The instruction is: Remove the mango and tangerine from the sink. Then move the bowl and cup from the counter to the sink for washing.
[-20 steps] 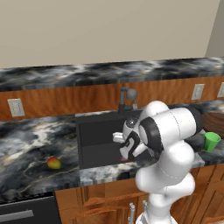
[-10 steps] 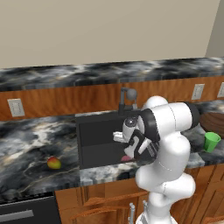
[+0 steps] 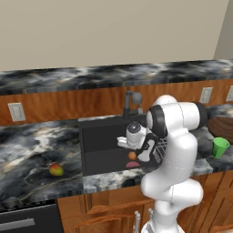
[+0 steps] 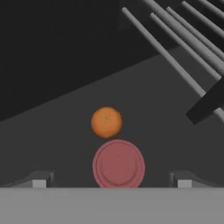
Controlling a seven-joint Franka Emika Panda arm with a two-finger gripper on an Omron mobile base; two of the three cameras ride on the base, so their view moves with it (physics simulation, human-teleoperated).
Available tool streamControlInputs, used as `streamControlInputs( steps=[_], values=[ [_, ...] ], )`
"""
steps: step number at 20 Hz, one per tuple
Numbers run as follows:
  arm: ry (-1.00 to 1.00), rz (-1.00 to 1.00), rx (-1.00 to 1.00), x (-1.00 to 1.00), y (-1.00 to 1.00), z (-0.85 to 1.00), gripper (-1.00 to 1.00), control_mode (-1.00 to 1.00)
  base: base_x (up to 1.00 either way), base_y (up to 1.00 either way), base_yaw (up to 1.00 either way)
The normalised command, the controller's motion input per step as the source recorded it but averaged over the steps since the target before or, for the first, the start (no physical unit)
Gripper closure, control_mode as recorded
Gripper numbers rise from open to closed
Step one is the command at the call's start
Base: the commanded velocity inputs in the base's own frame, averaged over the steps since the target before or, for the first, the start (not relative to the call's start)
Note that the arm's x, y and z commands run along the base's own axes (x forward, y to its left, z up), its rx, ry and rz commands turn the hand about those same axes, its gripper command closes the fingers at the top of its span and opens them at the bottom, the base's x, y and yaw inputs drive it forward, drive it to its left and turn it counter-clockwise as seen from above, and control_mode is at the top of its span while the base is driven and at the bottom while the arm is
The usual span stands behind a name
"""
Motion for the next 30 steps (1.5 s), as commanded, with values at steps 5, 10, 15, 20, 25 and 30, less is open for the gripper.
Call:
streamControlInputs(
  steps=[5, 10, 15, 20, 25, 30],
  values=[
    [0.0, -0.07, 0.0, 0.12, 0.0, -0.19, -1.0, -1.0, 0.0, 0.0, 0.0],
    [0.0, -0.07, 0.0, 0.18, -0.01, -0.13, -1.0, -1.0, 0.0, 0.0, 0.0],
    [0.0, -0.04, 0.0, 0.22, -0.04, -0.03, -1.0, -1.0, 0.0, 0.0, 0.0],
    [0.02, -0.03, 0.0, 0.2, -0.04, -0.03, -1.0, -1.0, 0.0, 0.0, 0.0],
    [0.07, -0.01, 0.0, 0.2, -0.01, -0.05, -1.0, -1.0, 0.0, 0.0, 0.0],
    [0.15, -0.03, 0.05, 0.16, 0.0, -0.04, -1.0, -1.0, 0.0, 0.0, 0.0]
  ],
)
